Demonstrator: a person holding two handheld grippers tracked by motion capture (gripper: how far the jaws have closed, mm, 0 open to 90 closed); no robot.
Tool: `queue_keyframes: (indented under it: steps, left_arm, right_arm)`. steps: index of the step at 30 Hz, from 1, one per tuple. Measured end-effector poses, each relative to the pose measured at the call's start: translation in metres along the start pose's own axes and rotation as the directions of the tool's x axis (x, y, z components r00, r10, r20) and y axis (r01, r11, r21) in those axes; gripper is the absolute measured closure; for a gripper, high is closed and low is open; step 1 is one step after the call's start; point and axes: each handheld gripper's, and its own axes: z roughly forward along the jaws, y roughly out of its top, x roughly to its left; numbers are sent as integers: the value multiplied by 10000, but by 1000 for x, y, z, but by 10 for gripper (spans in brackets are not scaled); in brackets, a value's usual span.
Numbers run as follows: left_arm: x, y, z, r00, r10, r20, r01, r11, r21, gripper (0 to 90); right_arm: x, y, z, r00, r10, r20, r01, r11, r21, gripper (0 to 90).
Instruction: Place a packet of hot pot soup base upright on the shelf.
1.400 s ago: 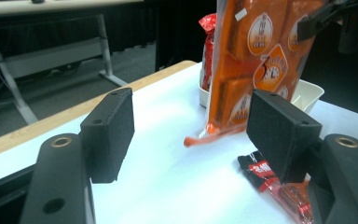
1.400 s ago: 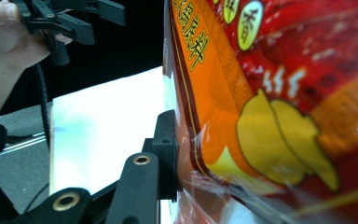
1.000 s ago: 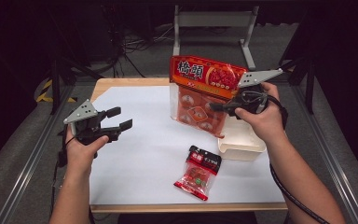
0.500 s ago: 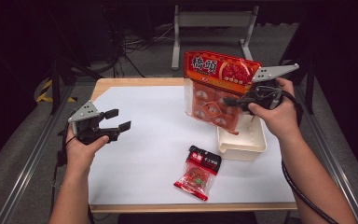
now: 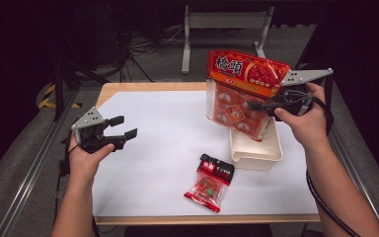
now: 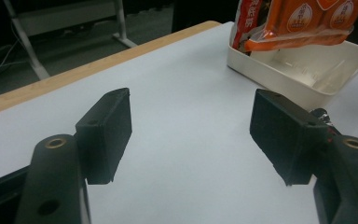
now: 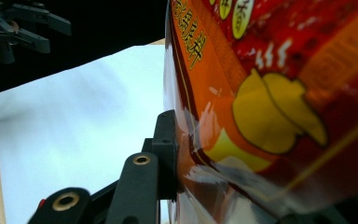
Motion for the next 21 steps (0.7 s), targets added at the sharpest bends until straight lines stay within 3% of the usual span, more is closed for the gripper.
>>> queue_keyframes:
  steps: [21]
  left_arm:
    - [1,0,0,9999,-89,75,89,10000,-6,307]
  right_arm:
    - [-21,-28,-18,9946,504,910,-485,9986,-223,701]
